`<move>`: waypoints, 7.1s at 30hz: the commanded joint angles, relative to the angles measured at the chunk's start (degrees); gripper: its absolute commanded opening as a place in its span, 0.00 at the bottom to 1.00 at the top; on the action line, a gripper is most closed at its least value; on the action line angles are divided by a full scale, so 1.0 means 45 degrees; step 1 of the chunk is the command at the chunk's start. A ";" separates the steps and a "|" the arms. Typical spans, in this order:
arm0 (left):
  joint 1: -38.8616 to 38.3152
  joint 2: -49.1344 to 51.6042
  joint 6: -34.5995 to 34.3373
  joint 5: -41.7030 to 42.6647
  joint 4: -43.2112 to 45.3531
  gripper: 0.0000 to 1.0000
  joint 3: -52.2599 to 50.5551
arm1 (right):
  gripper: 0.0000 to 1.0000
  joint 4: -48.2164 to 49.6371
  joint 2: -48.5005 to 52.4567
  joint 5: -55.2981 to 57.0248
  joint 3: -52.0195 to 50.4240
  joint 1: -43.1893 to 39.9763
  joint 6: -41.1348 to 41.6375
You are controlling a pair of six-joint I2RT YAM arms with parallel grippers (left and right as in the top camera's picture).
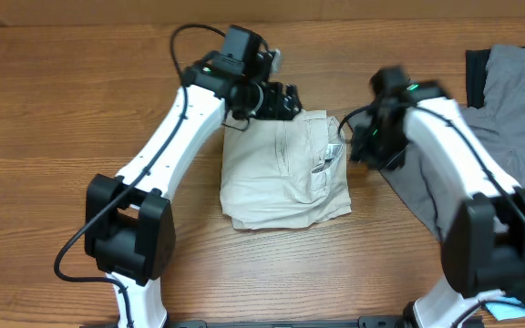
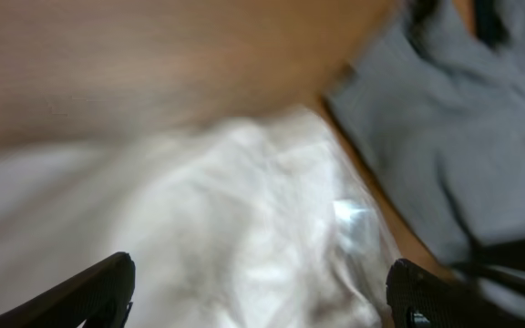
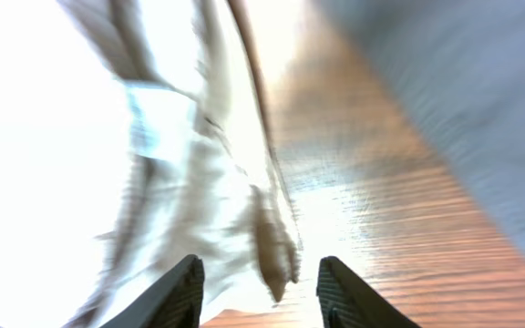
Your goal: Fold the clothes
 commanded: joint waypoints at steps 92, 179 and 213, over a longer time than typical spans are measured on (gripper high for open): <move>-0.0733 0.5265 0.7422 0.2963 -0.5921 0.04 0.0549 | 0.81 -0.1059 -0.2540 0.3662 0.0398 0.1875 0.0937; 0.9831 0.2390 -0.2050 -0.8655 -0.5076 0.04 -0.0811 | 0.83 -0.1583 -0.2540 0.3653 0.0398 0.1875 0.0937; 0.8417 -0.0559 0.1423 -0.2701 -0.1219 0.90 0.1627 | 1.00 0.1010 -0.2526 0.1545 0.0398 0.1661 0.0962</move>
